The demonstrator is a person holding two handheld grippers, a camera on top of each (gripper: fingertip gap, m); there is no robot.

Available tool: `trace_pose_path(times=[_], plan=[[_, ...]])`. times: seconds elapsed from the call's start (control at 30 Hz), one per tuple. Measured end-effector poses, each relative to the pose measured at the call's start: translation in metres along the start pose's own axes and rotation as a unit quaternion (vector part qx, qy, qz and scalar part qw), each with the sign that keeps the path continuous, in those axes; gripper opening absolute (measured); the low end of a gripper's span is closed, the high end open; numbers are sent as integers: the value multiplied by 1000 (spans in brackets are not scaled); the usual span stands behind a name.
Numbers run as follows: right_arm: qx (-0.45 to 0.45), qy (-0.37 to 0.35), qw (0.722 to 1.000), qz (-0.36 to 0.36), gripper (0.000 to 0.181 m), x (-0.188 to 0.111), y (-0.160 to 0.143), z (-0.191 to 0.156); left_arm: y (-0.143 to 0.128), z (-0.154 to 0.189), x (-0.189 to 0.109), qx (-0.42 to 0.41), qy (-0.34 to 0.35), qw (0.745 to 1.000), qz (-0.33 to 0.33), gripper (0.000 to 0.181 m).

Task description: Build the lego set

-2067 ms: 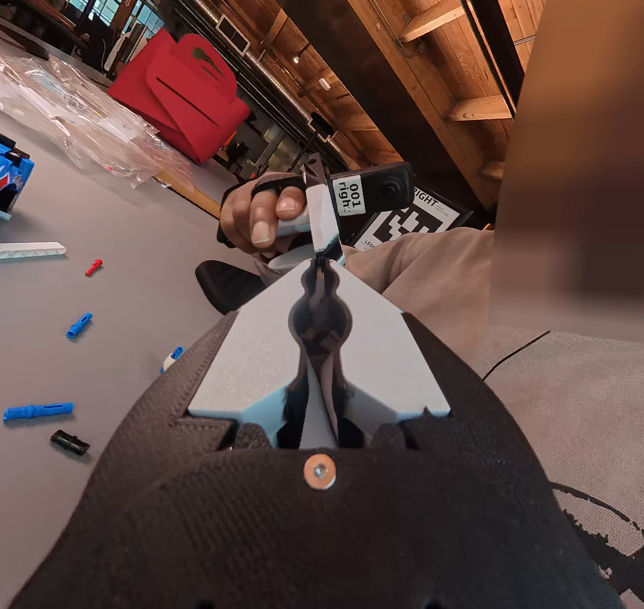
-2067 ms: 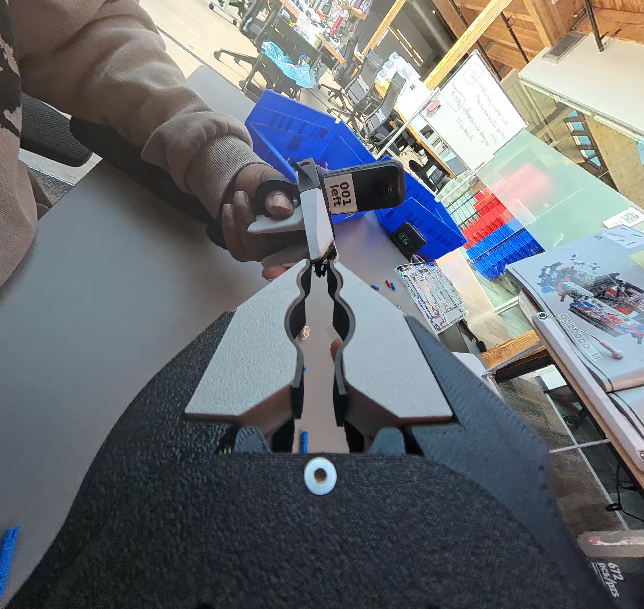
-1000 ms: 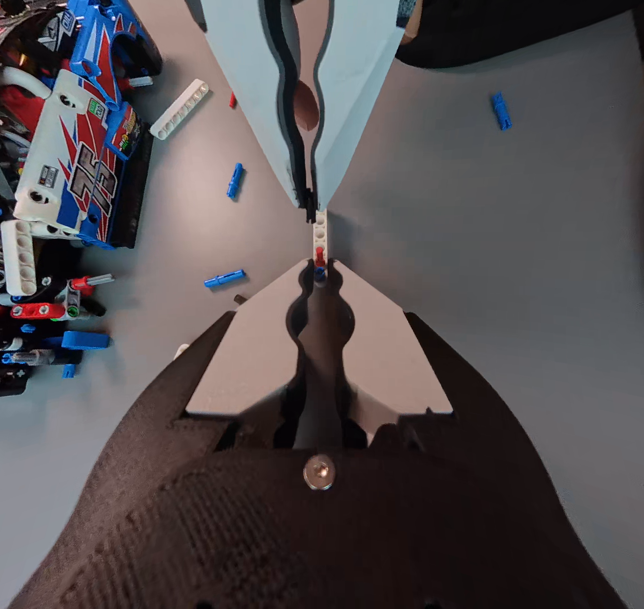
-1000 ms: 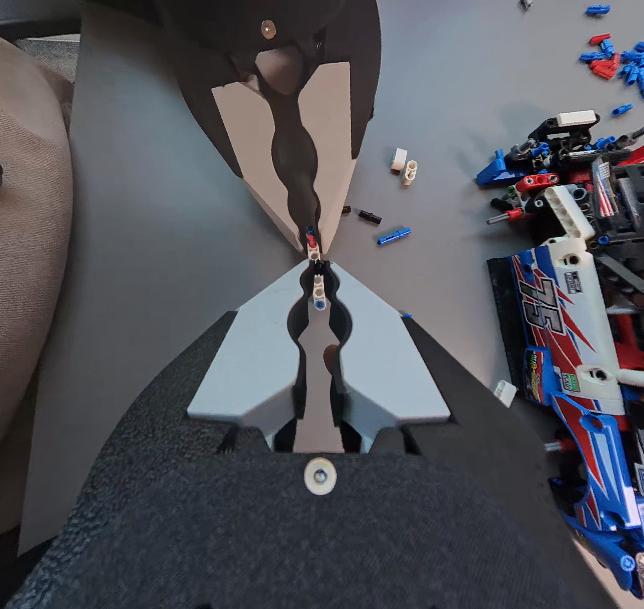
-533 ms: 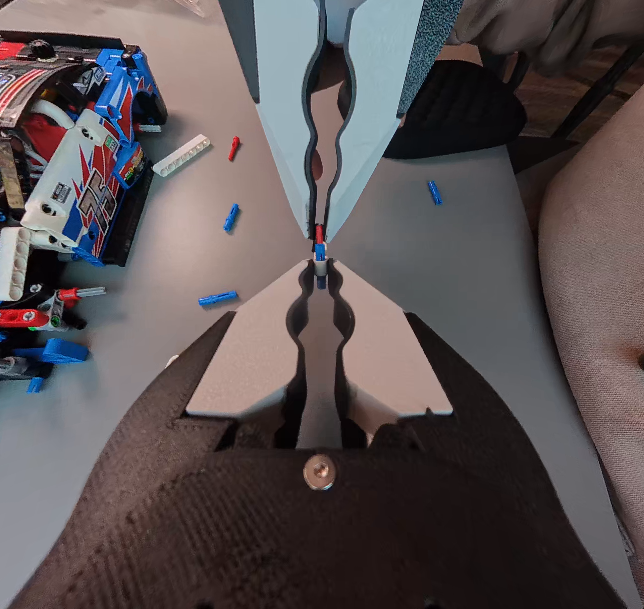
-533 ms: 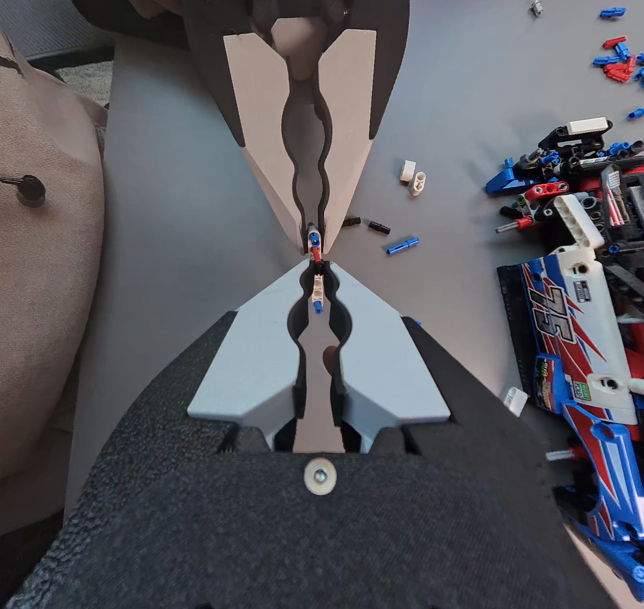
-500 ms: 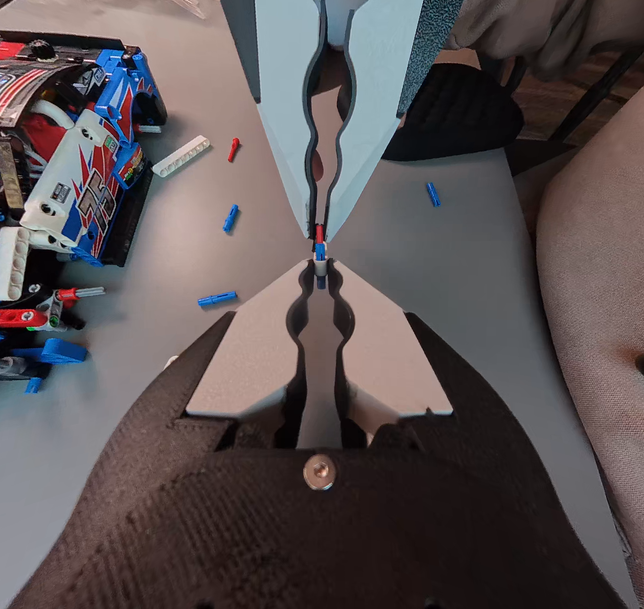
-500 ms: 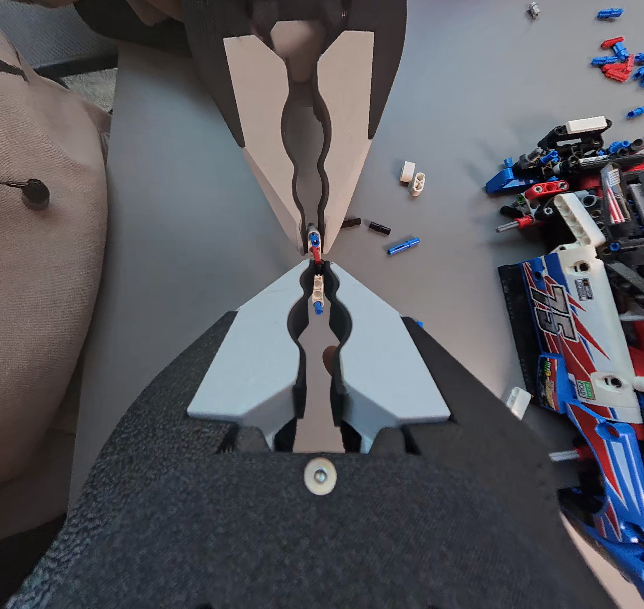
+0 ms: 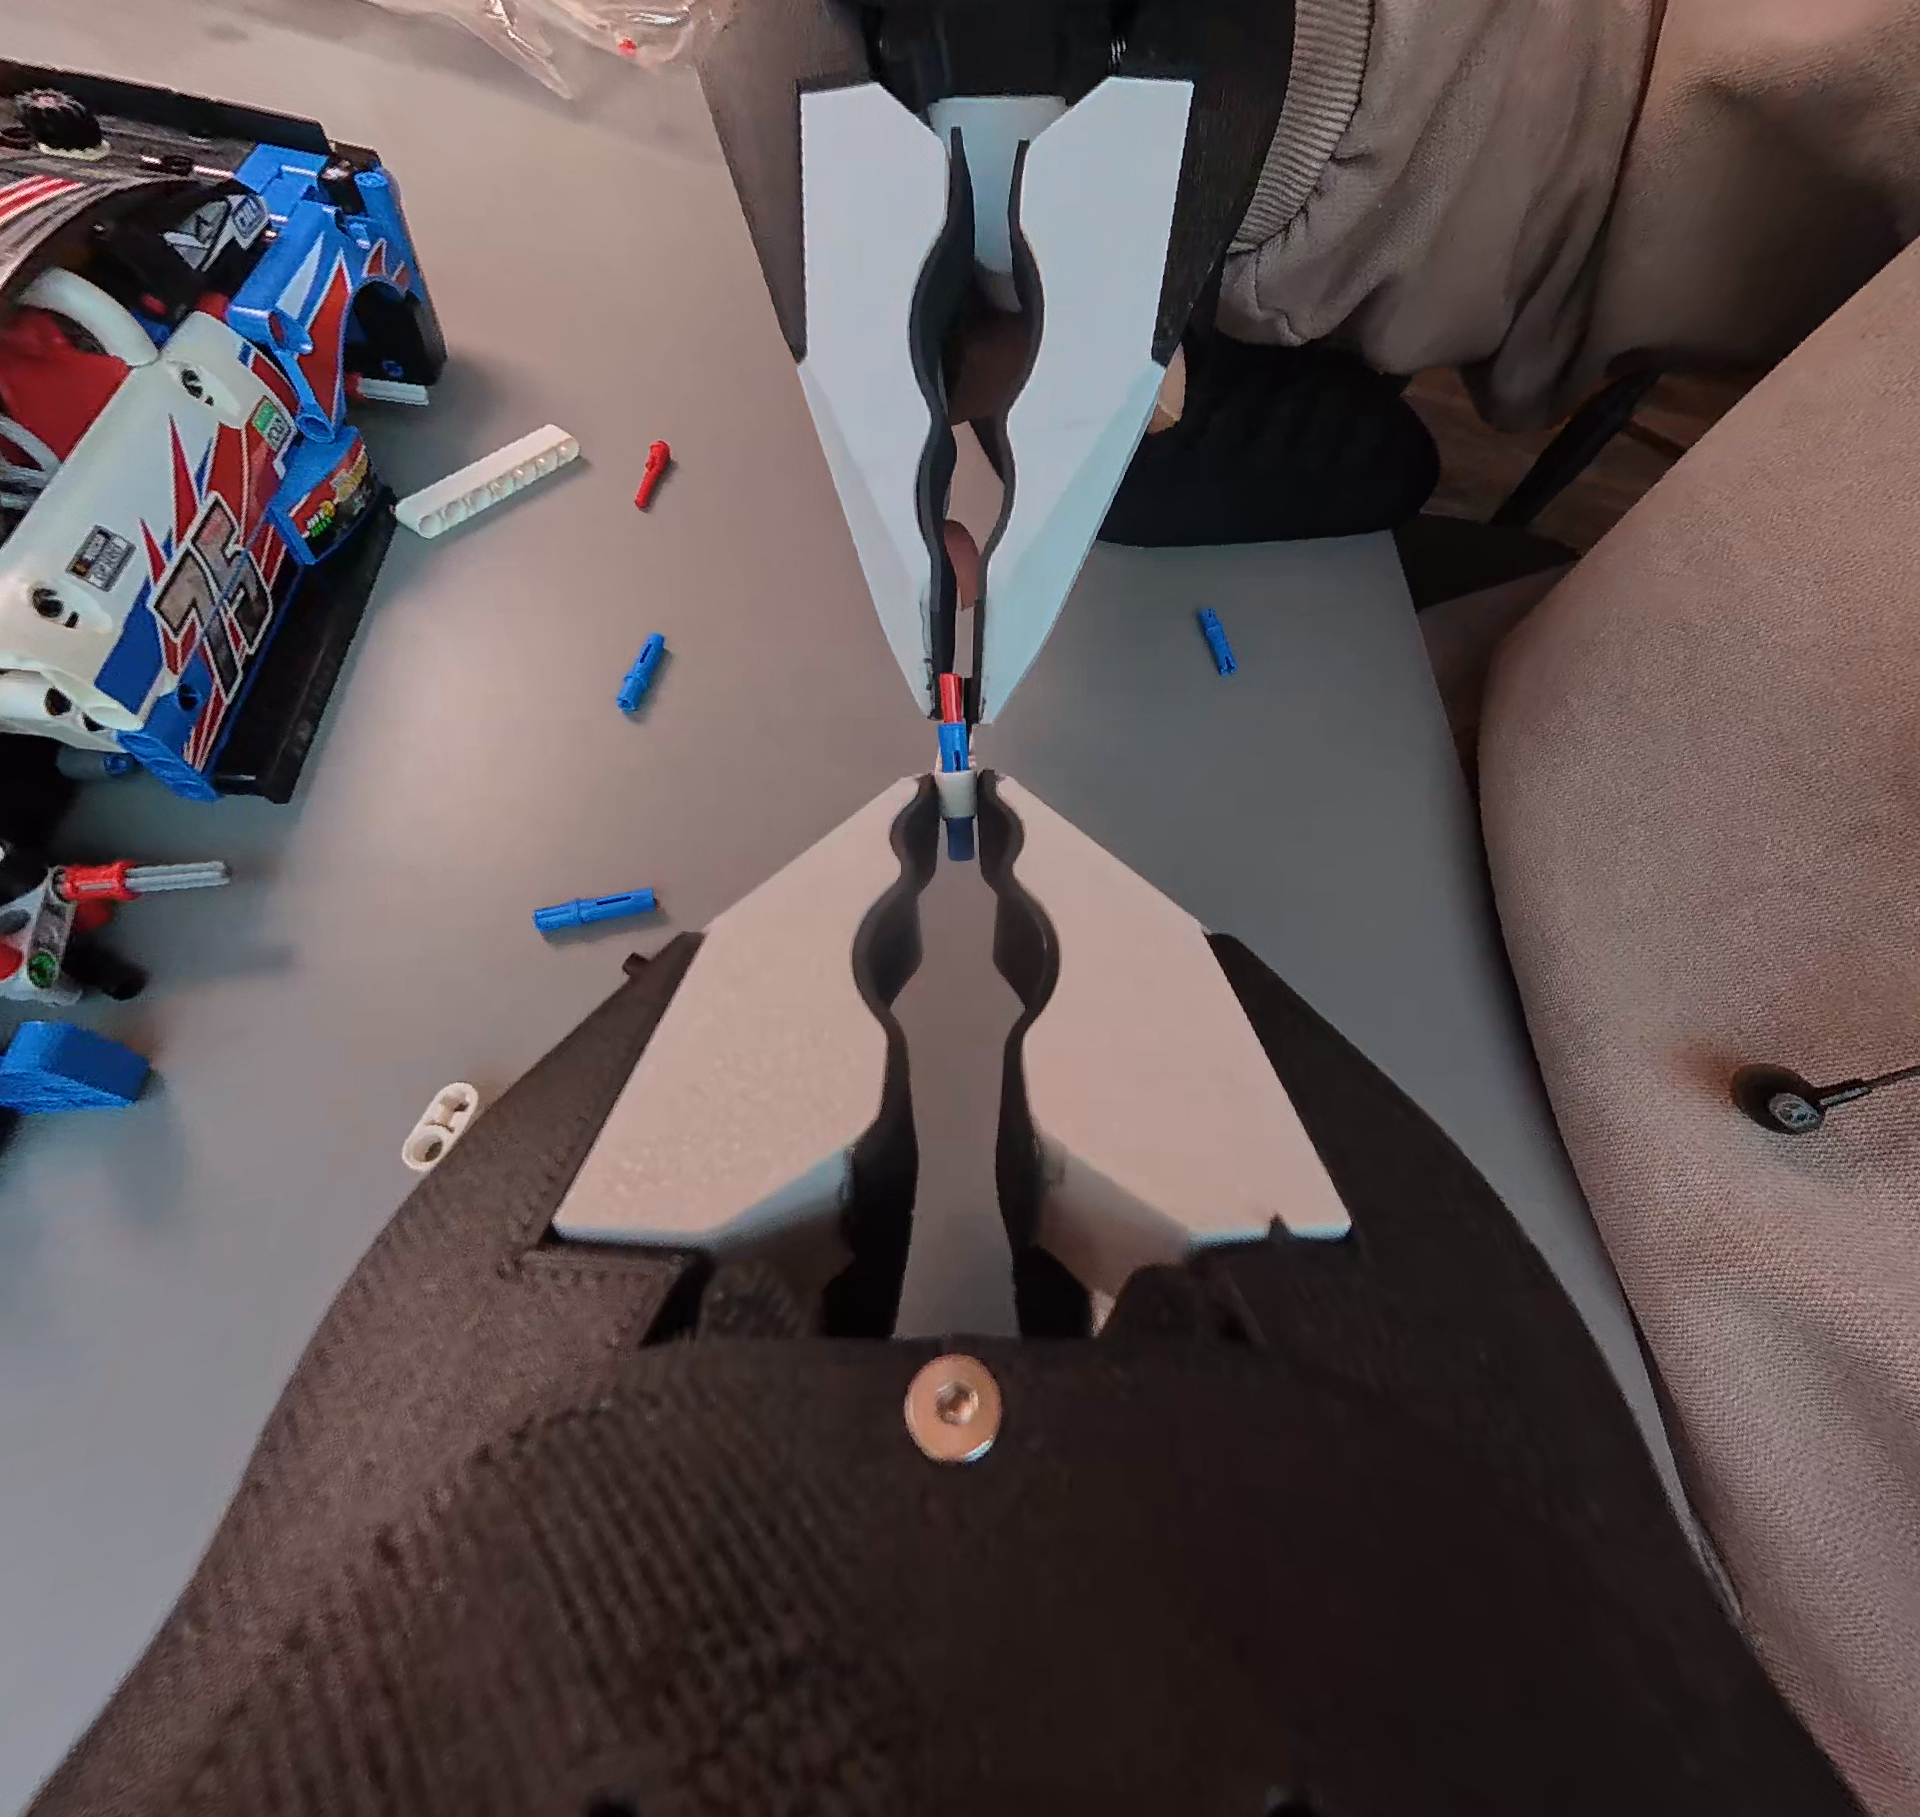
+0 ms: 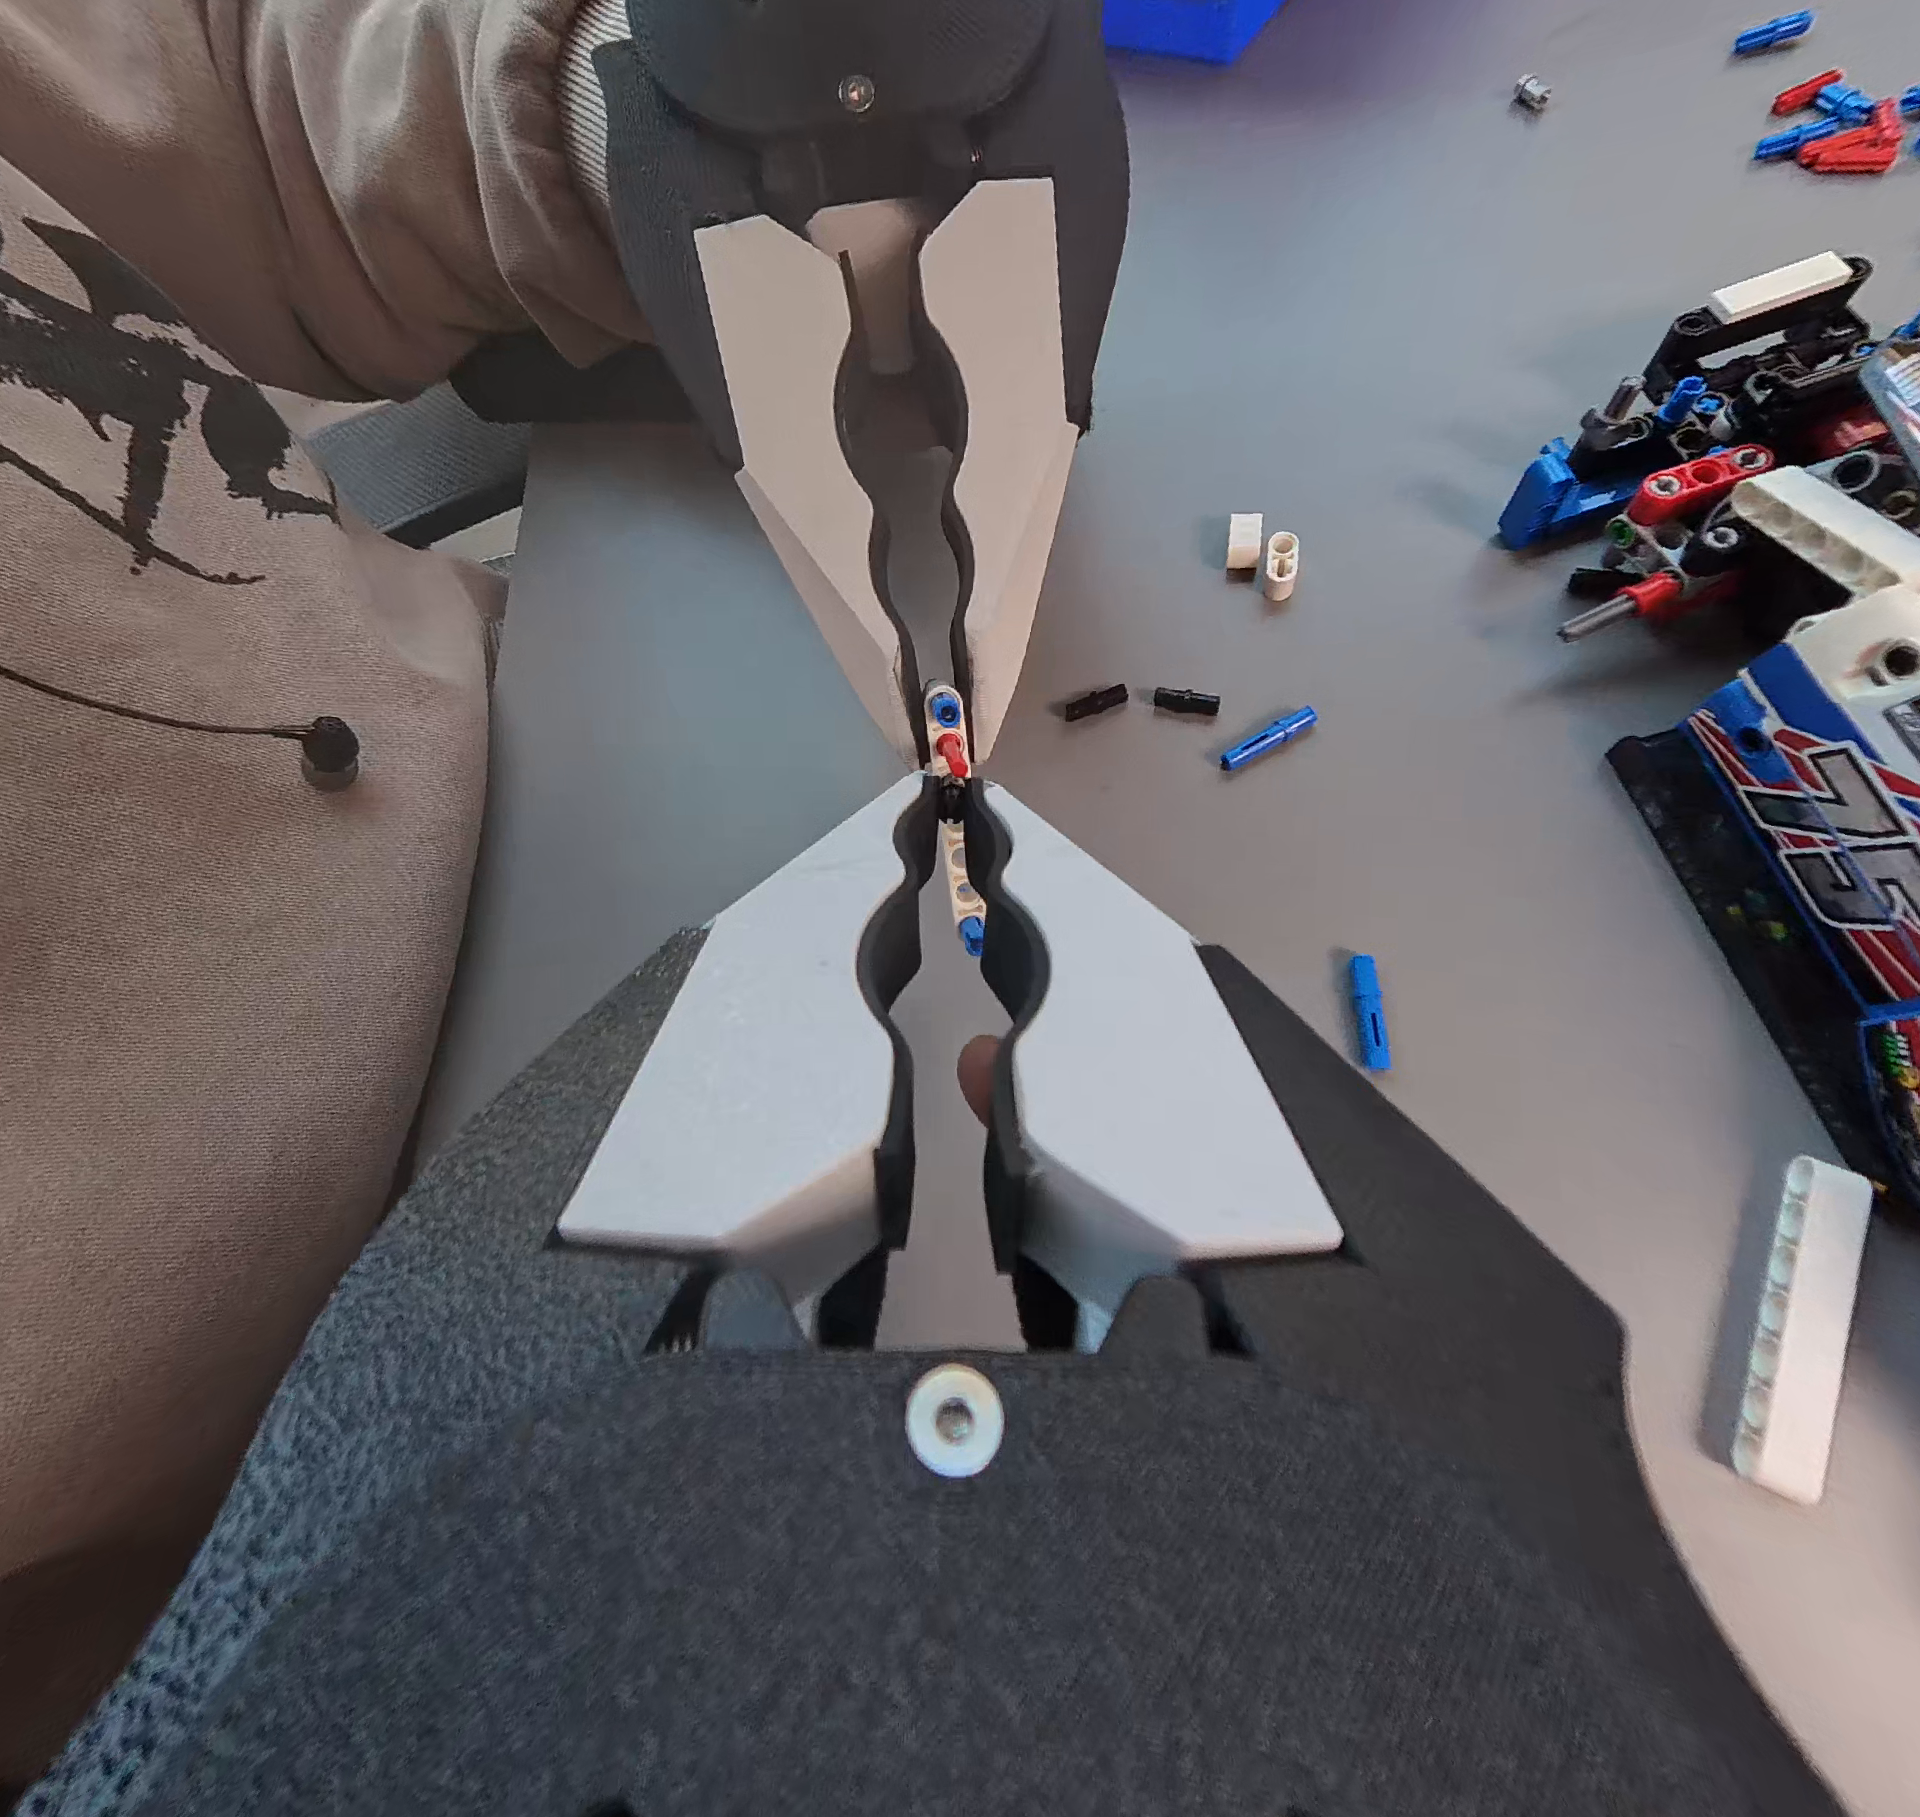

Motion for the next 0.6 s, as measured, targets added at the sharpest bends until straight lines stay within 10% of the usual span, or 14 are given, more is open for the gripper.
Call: trace_pose_path(times=[0.6], plan=[[26,15,993,114,3,-9,-5,-2,11,9,-3,12,-17,997,74,4]])
Point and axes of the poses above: each gripper's, where its closed fingertips meet, x out along the fingers, y out of its top, z = x × y across the jaws, the point moved 7 cm from there along -x, back along the fingers, and after that the axes turned 14 degrees about -x, right-handed, at the moved point
